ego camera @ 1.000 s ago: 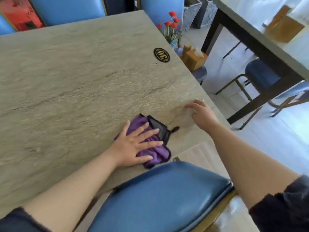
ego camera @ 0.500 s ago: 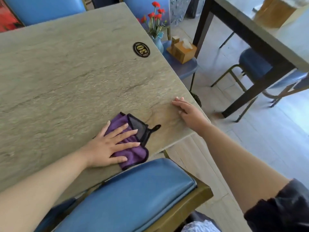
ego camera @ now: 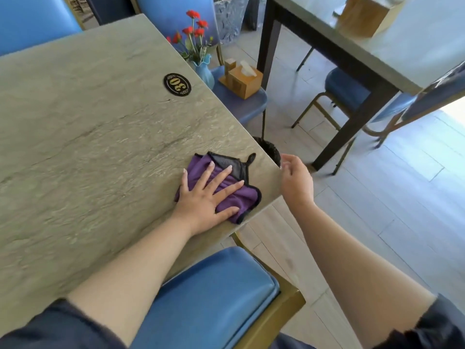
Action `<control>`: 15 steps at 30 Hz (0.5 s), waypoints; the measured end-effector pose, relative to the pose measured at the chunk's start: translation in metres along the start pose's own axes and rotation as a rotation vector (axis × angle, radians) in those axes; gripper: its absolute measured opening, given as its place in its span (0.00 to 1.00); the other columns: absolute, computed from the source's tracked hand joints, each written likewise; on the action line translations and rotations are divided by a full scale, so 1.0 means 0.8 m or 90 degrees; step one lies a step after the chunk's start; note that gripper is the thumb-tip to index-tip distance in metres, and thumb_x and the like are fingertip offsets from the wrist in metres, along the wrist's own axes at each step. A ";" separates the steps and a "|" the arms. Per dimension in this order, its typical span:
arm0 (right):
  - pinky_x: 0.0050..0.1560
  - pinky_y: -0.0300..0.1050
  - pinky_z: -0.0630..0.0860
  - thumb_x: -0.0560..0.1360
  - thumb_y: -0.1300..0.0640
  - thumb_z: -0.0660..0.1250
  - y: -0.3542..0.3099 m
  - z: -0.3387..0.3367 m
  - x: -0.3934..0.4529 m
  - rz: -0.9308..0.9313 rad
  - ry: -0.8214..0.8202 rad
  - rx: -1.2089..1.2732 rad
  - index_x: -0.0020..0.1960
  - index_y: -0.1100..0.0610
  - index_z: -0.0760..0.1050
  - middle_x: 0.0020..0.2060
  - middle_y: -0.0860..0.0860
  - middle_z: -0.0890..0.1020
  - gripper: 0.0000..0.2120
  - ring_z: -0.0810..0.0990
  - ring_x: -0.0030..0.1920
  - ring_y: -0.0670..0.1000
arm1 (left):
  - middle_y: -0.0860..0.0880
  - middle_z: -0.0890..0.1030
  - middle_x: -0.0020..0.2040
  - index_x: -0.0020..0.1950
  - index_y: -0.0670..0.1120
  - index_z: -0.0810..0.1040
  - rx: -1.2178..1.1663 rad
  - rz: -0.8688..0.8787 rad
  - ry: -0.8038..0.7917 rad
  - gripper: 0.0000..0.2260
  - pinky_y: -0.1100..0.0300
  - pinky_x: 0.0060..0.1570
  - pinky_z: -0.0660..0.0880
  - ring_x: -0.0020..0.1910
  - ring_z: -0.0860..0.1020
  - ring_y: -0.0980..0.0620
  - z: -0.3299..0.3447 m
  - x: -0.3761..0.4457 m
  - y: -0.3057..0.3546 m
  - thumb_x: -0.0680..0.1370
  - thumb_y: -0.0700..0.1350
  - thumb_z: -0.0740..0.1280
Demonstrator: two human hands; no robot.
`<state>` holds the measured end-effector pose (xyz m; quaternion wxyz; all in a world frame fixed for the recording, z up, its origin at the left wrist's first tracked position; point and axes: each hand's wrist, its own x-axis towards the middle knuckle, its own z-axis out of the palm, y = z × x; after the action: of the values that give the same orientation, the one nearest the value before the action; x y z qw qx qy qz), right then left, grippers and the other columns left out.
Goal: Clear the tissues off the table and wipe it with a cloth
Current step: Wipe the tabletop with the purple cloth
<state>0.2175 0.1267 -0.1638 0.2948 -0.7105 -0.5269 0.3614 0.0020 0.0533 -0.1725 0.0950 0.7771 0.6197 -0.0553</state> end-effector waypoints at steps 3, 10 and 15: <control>0.56 0.47 0.76 0.82 0.53 0.54 0.011 -0.004 -0.005 0.090 0.002 0.082 0.65 0.50 0.72 0.56 0.47 0.80 0.15 0.77 0.55 0.47 | 0.59 0.34 0.77 0.72 0.71 0.36 -0.023 -0.053 0.000 0.27 0.27 0.66 0.37 0.76 0.33 0.47 -0.005 0.049 0.024 0.74 0.71 0.40; 0.55 0.44 0.72 0.83 0.51 0.53 0.017 -0.011 -0.021 0.099 0.001 0.111 0.65 0.52 0.73 0.56 0.47 0.80 0.15 0.76 0.55 0.47 | 0.59 0.39 0.78 0.74 0.69 0.40 0.018 0.114 0.015 0.27 0.32 0.69 0.38 0.77 0.36 0.49 0.011 -0.019 0.017 0.76 0.69 0.43; 0.53 0.42 0.68 0.83 0.50 0.53 0.019 -0.016 -0.024 0.110 -0.007 0.144 0.62 0.52 0.75 0.55 0.46 0.80 0.16 0.75 0.56 0.47 | 0.63 0.40 0.77 0.72 0.73 0.44 -0.014 0.113 -0.007 0.28 0.32 0.70 0.39 0.77 0.37 0.54 0.006 -0.029 -0.010 0.73 0.73 0.41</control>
<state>0.2324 0.1038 -0.1650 0.3376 -0.7135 -0.4213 0.4466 -0.0113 0.0316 -0.1729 0.1113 0.8277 0.5482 -0.0443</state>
